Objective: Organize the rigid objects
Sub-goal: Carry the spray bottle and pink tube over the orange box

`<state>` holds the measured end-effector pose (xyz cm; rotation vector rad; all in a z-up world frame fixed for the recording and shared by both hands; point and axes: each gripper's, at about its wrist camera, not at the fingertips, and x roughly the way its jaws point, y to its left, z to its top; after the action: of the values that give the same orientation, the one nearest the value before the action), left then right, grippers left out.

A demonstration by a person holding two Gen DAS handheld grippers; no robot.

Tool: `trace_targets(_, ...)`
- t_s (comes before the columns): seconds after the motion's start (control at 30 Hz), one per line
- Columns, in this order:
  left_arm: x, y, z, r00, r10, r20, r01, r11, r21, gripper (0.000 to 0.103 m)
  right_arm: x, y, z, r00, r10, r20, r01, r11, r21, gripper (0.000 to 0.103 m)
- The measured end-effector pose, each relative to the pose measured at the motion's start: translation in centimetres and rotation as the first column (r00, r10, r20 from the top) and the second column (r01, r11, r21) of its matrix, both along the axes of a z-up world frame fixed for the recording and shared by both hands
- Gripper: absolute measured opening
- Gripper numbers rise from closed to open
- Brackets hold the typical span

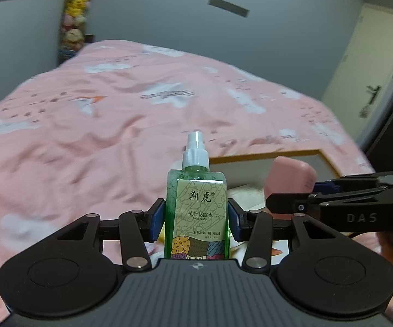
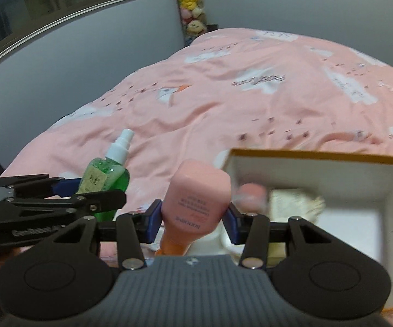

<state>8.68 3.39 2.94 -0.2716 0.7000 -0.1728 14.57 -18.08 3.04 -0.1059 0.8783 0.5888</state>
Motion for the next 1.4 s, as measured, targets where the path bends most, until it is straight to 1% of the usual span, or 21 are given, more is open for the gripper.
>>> trace_targets(0.07, 1.1, -0.8, 0.5, 0.999, -0.031, 0.011, 0.031, 0.999, -0.013, 0.054, 0.8, -1.4, 0.7, 1.000, -0.019, 0.004, 0.019, 1.000, -0.019, 0.047)
trace_targets(0.17, 2.4, -2.4, 0.8, 0.995, -0.102, 0.018, 0.102, 0.994, -0.030, 0.054, 1.9, -3.7, 1.0, 0.998, -0.054, -0.011, 0.054, 0.997, -0.048, 0.047)
trace_targets(0.27, 4.2, -4.6, 0.3, 0.983, -0.182, -0.013, 0.181, 0.983, -0.032, 0.054, 3.0, -6.0, 0.6, 0.994, -0.101, -0.042, 0.097, 0.992, -0.085, 0.047)
trace_targets(0.33, 5.0, -6.2, -0.6, 0.970, -0.240, -0.045, 0.240, 0.971, -0.012, 0.054, 3.6, -7.6, 0.2, 0.990, -0.130, -0.060, 0.123, 0.986, -0.109, 0.047)
trace_targets(0.43, 6.4, -8.2, -2.4, 0.935, -0.335, -0.115, 0.338, 0.941, 0.007, 0.054, 4.2, -9.4, -1.0, 0.984, -0.151, -0.096, 0.136, 0.979, -0.149, 0.047)
trace_targets(0.53, 7.4, -9.5, -3.9, 0.887, -0.430, -0.167, 0.444, 0.895, 0.055, 0.054, 4.5, -10.4, -2.1, 0.981, -0.150, -0.123, 0.124, 0.973, -0.192, 0.047)
trace_targets(0.63, 8.0, -10.3, -4.7, 0.823, -0.529, -0.206, 0.556, 0.825, 0.099, 0.054, 4.9, -10.8, -3.0, 0.980, -0.139, -0.140, 0.105, 0.968, -0.228, 0.047)
trace_targets(0.73, 8.8, -10.9, -5.1, 0.729, -0.632, -0.263, 0.674, 0.731, 0.112, 0.054, 5.4, -10.8, -3.7, 0.981, -0.115, -0.157, 0.072, 0.963, -0.260, 0.047)
trace_targets(0.77, 9.1, -11.0, -5.4, 0.701, -0.655, -0.284, 0.701, 0.705, 0.106, 0.054, 5.6, -10.7, -4.0, 0.981, -0.105, -0.165, 0.058, 0.961, -0.271, 0.047)
trace_targets(0.9, 10.3, -11.7, -6.4, 0.569, -0.745, -0.348, 0.807, 0.588, 0.060, 0.054, 6.4, -10.4, -4.9, 0.980, -0.073, -0.187, 0.013, 0.952, -0.306, 0.047)
trace_targets(1.0, 11.5, -12.1, -7.2, 0.492, -0.778, -0.391, 0.854, 0.518, 0.044, 0.054, 6.7, -10.2, -5.4, 0.979, -0.052, -0.197, -0.017, 0.942, -0.334, 0.047)
trace_targets(1.07, 12.5, -12.4, -7.9, 0.453, -0.785, -0.423, 0.874, 0.484, 0.039, 0.054, 6.8, -10.1, -5.6, 0.978, -0.044, -0.206, -0.032, 0.936, -0.352, 0.047)
trace_targets(1.13, 12.9, -12.9, -8.6, 0.404, -0.800, -0.443, 0.901, 0.431, 0.043, 0.054, 6.9, -10.1, -5.8, 0.977, -0.035, -0.210, -0.045, 0.929, -0.367, 0.047)
trace_targets(1.17, 13.0, -13.2, -9.0, 0.368, -0.813, -0.452, 0.918, 0.394, 0.040, 0.054, 7.0, -10.1, -5.9, 0.977, -0.032, -0.212, -0.052, 0.926, -0.375, 0.047)
trace_targets(1.2, 13.3, -13.4, -9.3, 0.336, -0.821, -0.461, 0.931, 0.364, 0.032, 0.054, 7.0, -10.1, -5.9, 0.976, -0.030, -0.214, -0.055, 0.923, -0.381, 0.047)
trace_targets(1.3, 13.7, -14.1, -10.3, 0.261, -0.829, -0.495, 0.955, 0.296, 0.007, 0.054, 7.3, -10.2, -6.1, 0.976, -0.024, -0.218, -0.066, 0.916, -0.397, 0.047)
trace_targets(1.37, 13.8, -14.5, -11.1, 0.220, -0.820, -0.528, 0.964, 0.267, -0.013, 0.054, 7.4, -10.1, -6.2, 0.974, -0.015, -0.228, -0.081, 0.910, -0.406, 0.047)
trace_targets(1.4, 13.8, -14.8, -11.5, 0.208, -0.813, -0.544, 0.967, 0.254, -0.009, 0.054, 7.4, -10.1, -6.3, 0.972, -0.010, -0.235, -0.089, 0.909, -0.408, 0.047)
